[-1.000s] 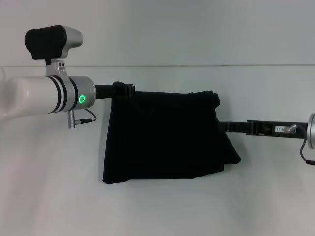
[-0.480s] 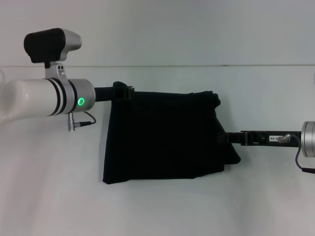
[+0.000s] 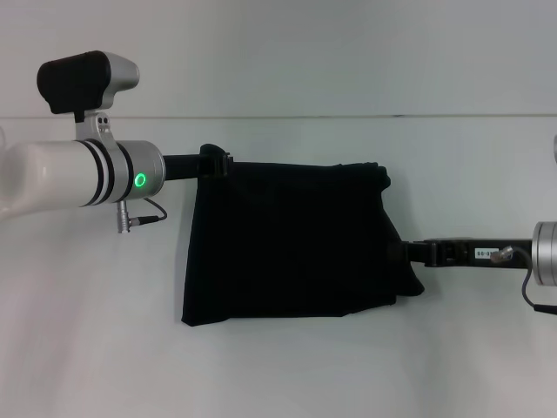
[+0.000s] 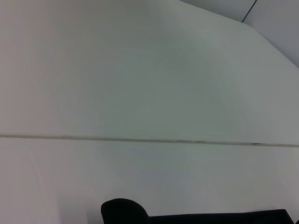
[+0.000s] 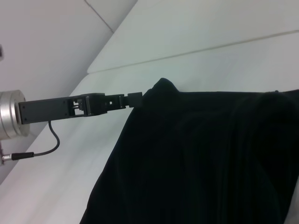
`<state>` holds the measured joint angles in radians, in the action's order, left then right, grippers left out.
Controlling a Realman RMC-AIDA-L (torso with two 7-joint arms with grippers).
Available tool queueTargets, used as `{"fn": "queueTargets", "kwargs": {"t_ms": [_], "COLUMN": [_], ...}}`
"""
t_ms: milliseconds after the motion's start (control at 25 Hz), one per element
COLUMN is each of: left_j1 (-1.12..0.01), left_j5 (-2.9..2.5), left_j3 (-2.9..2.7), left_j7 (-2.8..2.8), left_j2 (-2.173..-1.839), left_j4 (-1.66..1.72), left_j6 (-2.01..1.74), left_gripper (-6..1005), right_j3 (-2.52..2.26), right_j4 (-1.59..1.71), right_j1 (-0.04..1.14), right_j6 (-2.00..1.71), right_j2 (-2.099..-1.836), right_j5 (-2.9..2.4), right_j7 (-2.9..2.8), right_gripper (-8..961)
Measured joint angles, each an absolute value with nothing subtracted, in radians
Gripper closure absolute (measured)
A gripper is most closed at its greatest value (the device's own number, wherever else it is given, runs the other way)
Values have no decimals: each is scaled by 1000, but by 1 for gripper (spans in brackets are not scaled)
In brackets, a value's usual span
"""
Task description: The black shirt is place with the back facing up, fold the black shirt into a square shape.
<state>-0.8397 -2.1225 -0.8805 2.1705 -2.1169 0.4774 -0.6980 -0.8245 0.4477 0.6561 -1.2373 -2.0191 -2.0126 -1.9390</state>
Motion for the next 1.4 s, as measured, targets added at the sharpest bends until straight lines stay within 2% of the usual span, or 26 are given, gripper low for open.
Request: {"fn": "queueTargets", "kwargs": {"t_ms": [440, 880, 1240, 1400], "left_j1": [-839, -839, -831, -804], "left_j5": [-2126, -2126, -2125, -2119], "left_j3": [-880, -880, -880, -873], "left_j7": [2170, 2170, 2171, 2171], "left_j2": [-2116, -2115, -2112, -2110], "left_j4": [475, 479, 491, 537], "left_j6": [-696, -695, -718, -748], "left_gripper": [953, 909, 873, 857], "right_j3": [-812, -777, -730, -662], "right_j4": [419, 417, 441, 489], "right_j1": [631, 616, 605, 600], "right_j6": [-1193, -1188, -1197, -1217], "right_j2": [-2021, -2010, -2006, -1994], "right_j5": [-2006, -2005, -2002, -2002], "right_j7": [-1930, -1937, -1930, -1934], "right_gripper": [940, 940, 764, 688]}}
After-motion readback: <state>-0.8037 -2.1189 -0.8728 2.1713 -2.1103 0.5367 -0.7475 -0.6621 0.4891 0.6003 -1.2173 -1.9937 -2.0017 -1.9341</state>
